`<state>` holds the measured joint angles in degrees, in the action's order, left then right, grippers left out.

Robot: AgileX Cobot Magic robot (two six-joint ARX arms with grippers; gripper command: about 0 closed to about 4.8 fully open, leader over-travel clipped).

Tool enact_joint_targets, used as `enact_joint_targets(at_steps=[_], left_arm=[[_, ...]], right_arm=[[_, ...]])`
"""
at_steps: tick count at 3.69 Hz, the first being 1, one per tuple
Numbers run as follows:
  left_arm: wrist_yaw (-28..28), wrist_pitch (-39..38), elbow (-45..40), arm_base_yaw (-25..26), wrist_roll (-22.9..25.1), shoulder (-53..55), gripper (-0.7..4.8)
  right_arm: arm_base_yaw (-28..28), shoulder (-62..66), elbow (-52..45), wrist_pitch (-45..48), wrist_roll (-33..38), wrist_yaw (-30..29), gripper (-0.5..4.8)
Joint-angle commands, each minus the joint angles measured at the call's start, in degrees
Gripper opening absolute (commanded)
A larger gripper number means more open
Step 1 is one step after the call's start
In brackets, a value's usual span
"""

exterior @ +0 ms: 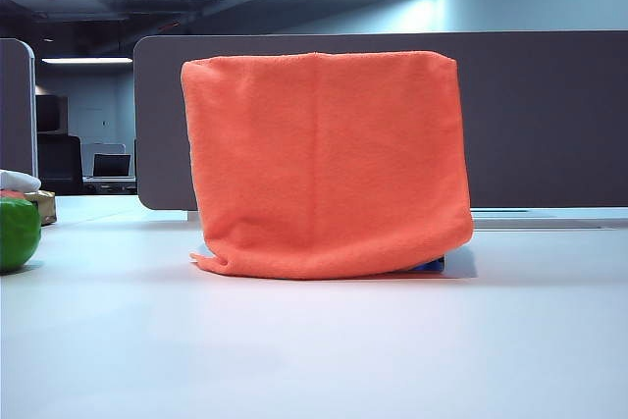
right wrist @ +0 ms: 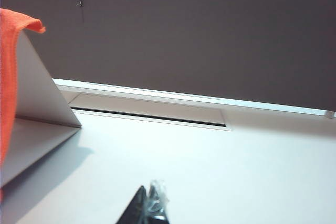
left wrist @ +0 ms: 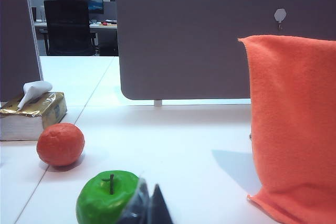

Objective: Pick up the cloth from the table and use it to cover the mirror.

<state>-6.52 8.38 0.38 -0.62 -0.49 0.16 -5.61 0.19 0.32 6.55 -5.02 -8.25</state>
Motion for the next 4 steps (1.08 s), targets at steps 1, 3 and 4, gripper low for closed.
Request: enact_joint_targets(at_steps=[1,3,4], left_arm=[[0.2,-1.1,0.2,0.1,-0.2,0.0,-0.05],[-0.2,-1.1,0.2,0.0,-0.4,0.0,-0.05],[-0.2,-1.1,0.2,0.0,-0.4,0.0,-0.05]], right_arm=[[-0.8,-0.1,0.0,1.0,3.6,-3.5,-0.05],[4.2,-0.1,0.0,-0.3,4.8,-3.5,-0.03],[4.2,-0.1,0.0,-0.3,4.8,-3.5,-0.03]])
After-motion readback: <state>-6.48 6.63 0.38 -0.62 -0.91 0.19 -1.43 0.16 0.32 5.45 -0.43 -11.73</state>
